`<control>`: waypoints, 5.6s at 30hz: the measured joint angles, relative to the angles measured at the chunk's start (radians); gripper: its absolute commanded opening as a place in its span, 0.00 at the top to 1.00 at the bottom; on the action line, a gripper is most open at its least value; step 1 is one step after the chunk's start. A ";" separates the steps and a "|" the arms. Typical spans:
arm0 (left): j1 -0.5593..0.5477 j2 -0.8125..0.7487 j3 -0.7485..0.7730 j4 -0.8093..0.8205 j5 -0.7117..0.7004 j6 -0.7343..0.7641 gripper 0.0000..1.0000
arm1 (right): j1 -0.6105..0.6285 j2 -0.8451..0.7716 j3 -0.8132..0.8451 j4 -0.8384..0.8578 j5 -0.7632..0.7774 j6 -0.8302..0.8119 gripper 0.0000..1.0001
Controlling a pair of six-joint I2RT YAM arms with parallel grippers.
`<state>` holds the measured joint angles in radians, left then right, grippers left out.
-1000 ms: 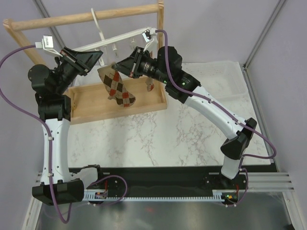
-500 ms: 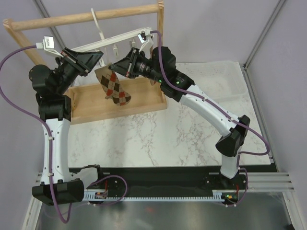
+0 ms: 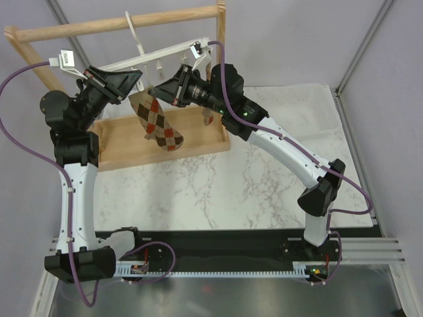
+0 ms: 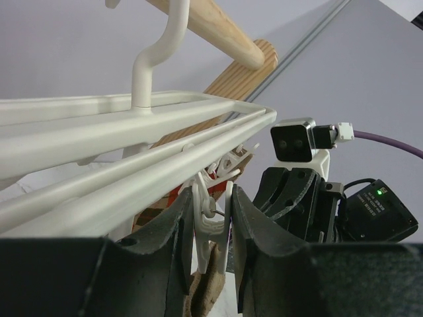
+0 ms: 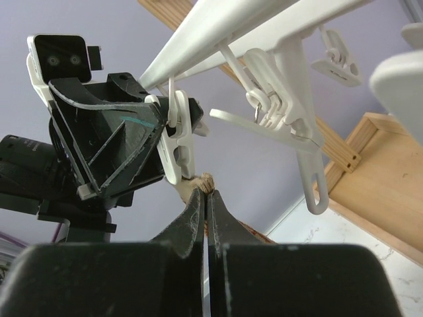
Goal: Clip the socks to the hanger
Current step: Clamp the sock onto the hanger, then reset both arms
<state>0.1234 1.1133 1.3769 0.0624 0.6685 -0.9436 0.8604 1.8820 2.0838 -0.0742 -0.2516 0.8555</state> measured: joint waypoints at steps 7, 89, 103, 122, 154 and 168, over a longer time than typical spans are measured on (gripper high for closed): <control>0.000 0.000 -0.032 0.068 0.016 0.000 0.98 | 0.000 -0.007 0.000 0.009 -0.010 0.006 1.00; -0.002 -0.187 -0.013 -0.441 -0.151 0.113 0.00 | -0.052 0.034 -0.048 -0.006 0.004 -0.050 0.02; -0.122 -0.248 -0.060 -0.548 -0.296 0.155 0.00 | -0.101 -0.340 -0.328 -0.366 0.183 -0.370 0.02; -0.840 -0.128 -0.233 -0.539 -0.424 0.169 0.00 | -0.261 -0.646 -0.972 -0.489 0.382 -0.476 0.02; -0.323 -0.902 -1.311 0.193 -0.039 -0.188 0.00 | -0.836 -1.154 -1.977 0.312 -0.436 -0.064 0.02; -0.338 -1.109 -1.337 0.240 -0.040 -0.319 0.00 | -0.834 -1.664 -2.048 0.143 -0.096 0.111 0.02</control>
<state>-0.2142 0.0044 0.0399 0.3027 0.6289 -1.2629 0.0269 0.2176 0.0360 0.0689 -0.3477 0.9661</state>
